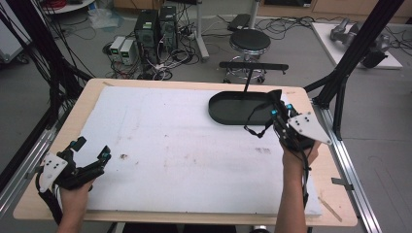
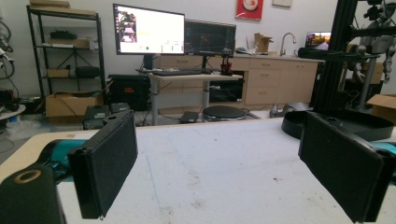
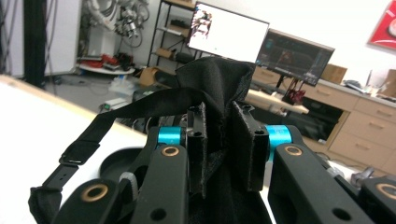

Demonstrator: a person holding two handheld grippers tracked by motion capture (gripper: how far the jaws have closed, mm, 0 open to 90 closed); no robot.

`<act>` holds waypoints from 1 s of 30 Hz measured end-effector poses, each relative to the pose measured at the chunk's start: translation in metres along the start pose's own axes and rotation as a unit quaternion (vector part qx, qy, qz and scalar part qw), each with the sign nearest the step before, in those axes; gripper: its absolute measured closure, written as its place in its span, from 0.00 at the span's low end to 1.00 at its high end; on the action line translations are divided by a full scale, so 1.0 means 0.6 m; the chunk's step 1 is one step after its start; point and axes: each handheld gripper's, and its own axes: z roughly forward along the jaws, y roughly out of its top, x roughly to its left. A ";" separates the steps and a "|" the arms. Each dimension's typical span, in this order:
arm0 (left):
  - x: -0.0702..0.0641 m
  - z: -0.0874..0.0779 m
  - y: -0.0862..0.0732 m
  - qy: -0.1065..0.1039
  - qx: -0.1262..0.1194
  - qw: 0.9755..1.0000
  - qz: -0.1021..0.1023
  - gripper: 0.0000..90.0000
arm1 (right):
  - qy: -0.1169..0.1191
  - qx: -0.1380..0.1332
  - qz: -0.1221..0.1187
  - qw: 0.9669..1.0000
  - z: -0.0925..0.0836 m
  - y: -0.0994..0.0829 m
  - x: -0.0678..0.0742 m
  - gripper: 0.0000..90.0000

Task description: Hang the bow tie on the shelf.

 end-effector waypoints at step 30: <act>-0.002 -0.023 0.003 -0.007 0.001 1.000 -0.003 0.14 | -0.095 0.043 0.014 0.994 0.252 -0.018 -0.076 0.85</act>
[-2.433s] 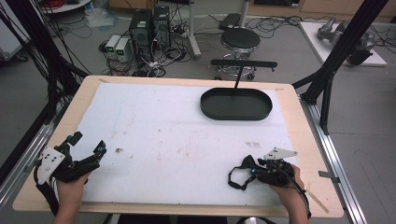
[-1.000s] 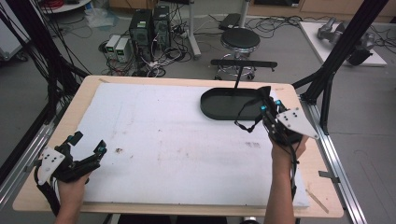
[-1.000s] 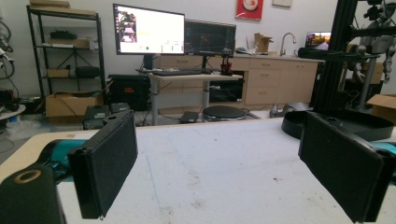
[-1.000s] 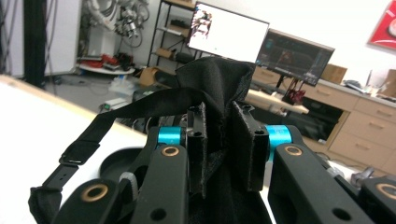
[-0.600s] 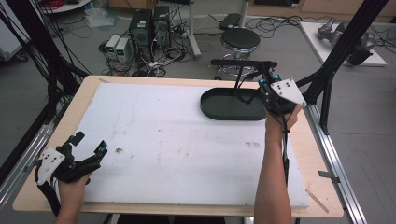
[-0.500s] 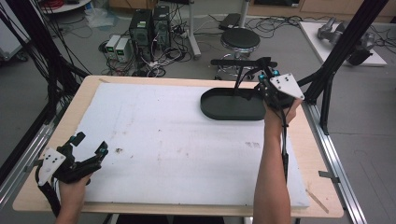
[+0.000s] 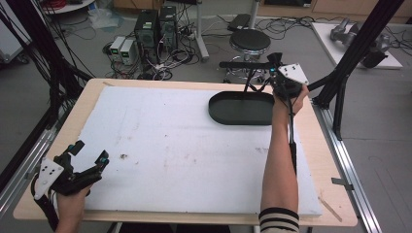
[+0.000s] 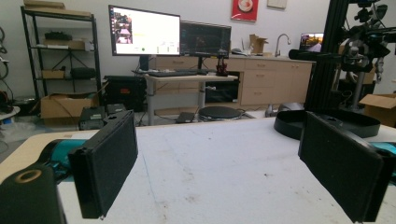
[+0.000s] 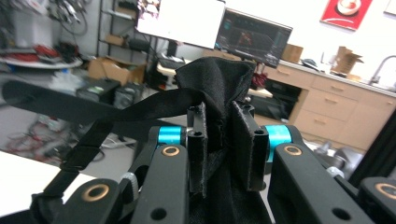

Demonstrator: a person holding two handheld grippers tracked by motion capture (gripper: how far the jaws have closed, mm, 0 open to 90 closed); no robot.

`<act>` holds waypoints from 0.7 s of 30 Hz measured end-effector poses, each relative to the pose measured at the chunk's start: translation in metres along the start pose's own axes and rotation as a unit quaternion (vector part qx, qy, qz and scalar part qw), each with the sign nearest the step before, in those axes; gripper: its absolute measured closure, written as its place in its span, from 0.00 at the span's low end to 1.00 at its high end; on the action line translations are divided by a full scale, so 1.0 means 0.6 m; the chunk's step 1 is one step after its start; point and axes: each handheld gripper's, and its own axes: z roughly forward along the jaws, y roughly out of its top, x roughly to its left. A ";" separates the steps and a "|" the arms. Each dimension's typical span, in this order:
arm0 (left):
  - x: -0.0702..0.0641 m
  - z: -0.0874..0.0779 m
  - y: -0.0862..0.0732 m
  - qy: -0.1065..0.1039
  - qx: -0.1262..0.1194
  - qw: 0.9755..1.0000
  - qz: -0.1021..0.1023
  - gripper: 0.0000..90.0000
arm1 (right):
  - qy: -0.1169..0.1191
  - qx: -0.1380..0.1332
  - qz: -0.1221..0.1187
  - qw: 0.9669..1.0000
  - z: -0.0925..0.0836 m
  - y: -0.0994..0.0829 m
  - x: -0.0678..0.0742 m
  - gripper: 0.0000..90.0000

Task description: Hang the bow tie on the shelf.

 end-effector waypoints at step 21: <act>0.002 0.003 -0.006 0.002 0.007 1.000 -0.001 0.14 | -0.019 0.051 -0.028 0.998 0.033 -0.028 0.000 0.82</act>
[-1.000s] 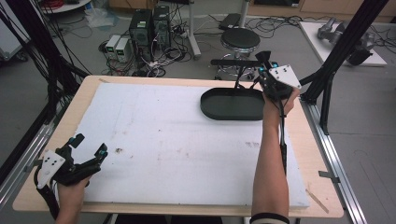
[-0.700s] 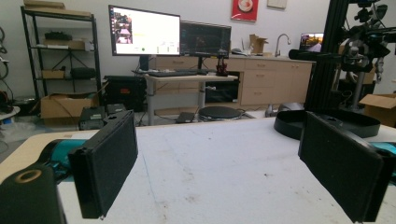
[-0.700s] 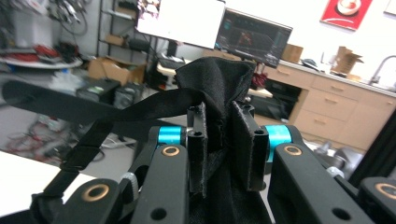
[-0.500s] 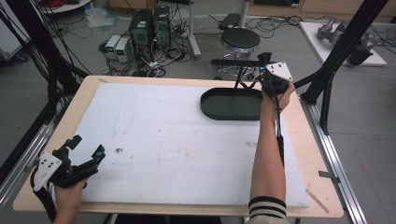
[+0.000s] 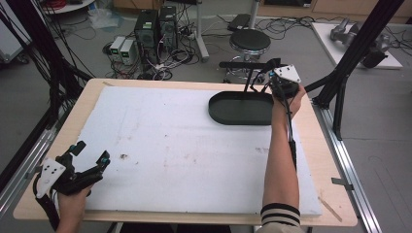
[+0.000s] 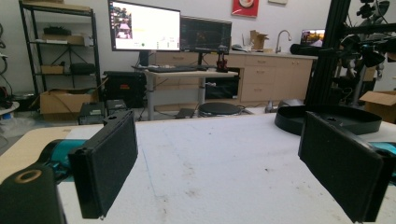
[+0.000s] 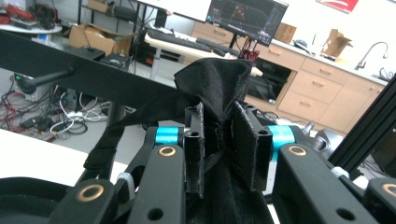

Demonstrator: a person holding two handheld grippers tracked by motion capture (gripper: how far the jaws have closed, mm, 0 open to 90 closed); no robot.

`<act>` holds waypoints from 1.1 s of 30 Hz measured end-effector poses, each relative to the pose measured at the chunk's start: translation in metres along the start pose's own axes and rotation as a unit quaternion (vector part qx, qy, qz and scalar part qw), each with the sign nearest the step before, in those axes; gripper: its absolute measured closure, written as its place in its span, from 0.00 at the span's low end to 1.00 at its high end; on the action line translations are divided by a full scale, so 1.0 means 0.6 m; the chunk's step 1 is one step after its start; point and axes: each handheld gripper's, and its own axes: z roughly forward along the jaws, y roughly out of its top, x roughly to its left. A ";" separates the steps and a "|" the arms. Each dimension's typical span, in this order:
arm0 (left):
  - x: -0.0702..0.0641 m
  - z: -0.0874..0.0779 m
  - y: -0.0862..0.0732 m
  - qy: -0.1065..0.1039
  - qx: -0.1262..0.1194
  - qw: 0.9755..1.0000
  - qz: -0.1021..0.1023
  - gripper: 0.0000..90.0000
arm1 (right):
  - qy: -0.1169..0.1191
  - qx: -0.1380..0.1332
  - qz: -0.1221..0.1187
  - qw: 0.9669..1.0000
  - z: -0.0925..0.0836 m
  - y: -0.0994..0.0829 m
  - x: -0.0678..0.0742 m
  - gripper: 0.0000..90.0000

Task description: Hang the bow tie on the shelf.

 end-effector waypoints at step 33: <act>0.005 0.000 -0.002 0.004 0.000 1.000 -0.007 0.14 | -0.005 0.000 -0.024 1.000 0.016 0.036 0.012 0.78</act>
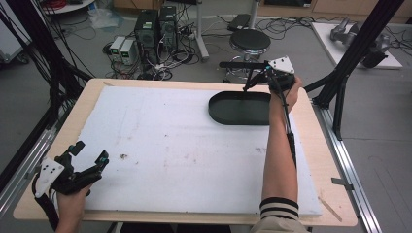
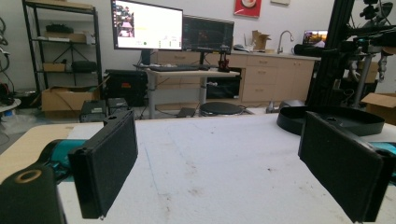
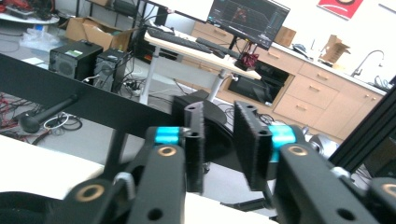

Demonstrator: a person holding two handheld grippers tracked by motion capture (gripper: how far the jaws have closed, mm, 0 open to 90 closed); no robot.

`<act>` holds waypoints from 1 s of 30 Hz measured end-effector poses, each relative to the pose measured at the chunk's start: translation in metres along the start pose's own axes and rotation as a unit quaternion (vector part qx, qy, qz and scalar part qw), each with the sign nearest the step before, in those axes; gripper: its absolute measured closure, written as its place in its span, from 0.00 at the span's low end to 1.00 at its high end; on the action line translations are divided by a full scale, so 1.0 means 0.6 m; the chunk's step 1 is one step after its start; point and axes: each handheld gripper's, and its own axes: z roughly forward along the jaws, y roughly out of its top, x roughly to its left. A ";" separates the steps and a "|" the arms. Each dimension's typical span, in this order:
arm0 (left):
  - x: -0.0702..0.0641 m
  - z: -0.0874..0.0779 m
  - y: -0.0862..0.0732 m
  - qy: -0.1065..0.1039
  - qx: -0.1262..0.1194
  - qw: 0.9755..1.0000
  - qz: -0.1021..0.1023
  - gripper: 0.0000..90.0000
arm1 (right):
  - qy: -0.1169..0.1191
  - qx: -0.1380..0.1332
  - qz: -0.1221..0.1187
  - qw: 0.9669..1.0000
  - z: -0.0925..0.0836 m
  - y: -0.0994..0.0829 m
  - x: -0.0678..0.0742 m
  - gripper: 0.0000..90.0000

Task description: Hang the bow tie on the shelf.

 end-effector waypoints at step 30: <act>-0.003 0.003 0.016 -0.004 -0.020 1.000 0.000 0.14 | 0.172 -0.213 0.297 0.915 -0.371 -0.006 -0.098 0.12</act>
